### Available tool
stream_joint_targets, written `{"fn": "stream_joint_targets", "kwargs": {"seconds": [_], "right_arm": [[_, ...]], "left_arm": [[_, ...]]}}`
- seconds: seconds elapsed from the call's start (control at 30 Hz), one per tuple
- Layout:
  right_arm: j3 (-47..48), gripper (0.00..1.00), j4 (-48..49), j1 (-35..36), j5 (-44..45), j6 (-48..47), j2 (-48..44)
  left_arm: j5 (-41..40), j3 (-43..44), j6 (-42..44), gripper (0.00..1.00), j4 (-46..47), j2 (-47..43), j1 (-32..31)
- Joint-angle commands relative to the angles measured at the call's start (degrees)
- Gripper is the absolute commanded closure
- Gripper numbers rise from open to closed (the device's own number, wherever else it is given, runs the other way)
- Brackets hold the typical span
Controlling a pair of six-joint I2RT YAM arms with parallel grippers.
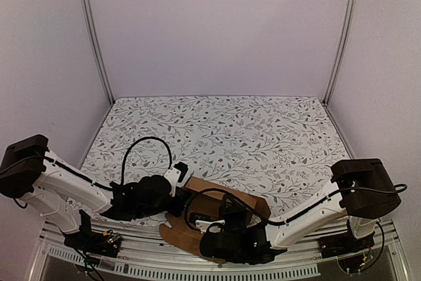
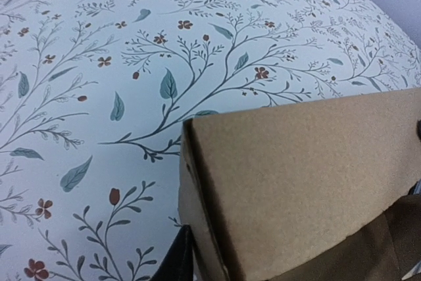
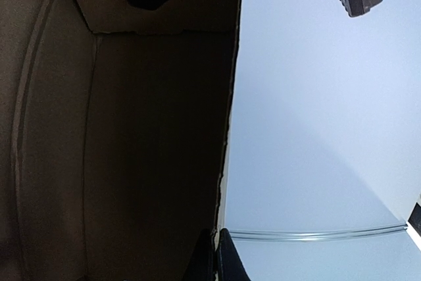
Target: Fold the paper box
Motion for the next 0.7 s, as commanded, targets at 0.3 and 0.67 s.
{"fn": "stream_joint_targets", "kwargs": {"seconds": [0.3, 0.67], "right_arm": [[-0.28, 0.81, -7.57, 0.73, -9.36, 10.11, -3.19], [-4.63, 0.30, -7.71, -0.11, -27.58, 12.76, -20.84]], "left_arm": [[-0.06, 2.35, 3.53, 1.00, 4.35, 3.03, -1.50], [3.91, 8.21, 12.68, 1.00, 0.63, 3.91, -1.41]]}}
